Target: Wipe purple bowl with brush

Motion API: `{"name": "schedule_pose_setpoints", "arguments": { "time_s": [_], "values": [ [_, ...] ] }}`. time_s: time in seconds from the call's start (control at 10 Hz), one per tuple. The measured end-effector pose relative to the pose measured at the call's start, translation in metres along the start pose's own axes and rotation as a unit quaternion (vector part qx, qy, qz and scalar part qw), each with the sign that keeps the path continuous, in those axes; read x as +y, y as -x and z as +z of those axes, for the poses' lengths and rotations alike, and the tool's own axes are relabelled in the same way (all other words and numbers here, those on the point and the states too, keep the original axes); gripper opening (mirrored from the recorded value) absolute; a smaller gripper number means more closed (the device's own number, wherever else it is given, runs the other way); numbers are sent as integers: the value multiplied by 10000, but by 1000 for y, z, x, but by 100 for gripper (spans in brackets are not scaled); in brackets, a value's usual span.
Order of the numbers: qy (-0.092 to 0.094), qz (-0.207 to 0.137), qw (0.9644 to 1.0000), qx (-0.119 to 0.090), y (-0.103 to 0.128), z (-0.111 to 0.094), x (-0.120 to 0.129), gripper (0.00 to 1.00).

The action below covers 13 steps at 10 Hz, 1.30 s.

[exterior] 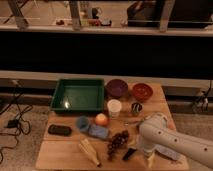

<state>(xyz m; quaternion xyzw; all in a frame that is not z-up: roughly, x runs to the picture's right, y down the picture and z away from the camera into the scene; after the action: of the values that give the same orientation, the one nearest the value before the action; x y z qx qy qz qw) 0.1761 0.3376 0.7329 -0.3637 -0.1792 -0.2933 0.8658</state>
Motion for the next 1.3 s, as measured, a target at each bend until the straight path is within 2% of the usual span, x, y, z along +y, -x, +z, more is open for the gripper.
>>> {"name": "schedule_pose_setpoints", "arguments": {
  "time_s": [0.2, 0.3, 0.4, 1.0, 1.1, 1.3],
  "values": [
    [0, 0, 10000, 0, 0, 0, 0, 80],
    [0, 0, 10000, 0, 0, 0, 0, 75],
    [0, 0, 10000, 1, 0, 0, 0, 67],
    [-1, -1, 10000, 2, 0, 0, 0, 7],
    [-1, -1, 10000, 2, 0, 0, 0, 1],
    [-1, -1, 10000, 2, 0, 0, 0, 0]
  ]
}}
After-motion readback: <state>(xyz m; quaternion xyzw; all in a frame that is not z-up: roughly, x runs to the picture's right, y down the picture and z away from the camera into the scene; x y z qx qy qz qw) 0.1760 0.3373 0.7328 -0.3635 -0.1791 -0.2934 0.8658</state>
